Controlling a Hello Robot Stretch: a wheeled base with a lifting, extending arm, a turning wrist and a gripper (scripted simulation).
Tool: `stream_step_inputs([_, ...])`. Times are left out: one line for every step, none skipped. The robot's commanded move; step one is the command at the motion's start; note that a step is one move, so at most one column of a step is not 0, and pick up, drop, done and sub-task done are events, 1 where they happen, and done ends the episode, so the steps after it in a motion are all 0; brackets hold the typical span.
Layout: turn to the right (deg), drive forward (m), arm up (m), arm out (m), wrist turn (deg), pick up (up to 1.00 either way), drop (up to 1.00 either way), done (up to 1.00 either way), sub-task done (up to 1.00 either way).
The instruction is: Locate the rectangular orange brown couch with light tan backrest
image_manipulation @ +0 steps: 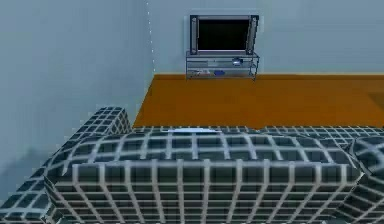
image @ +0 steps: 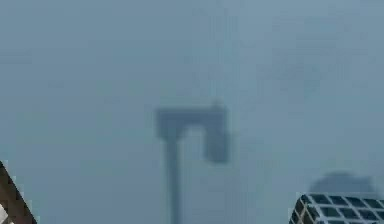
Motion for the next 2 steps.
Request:
stream_step_inputs([-45.0,0.0,0.0,0.0,0.0,0.0,0.0,0.0,0.0])
stream_step_inputs([-42.0,0.0,0.0,0.0,0.0,0.0,0.0,0.0,0.0])
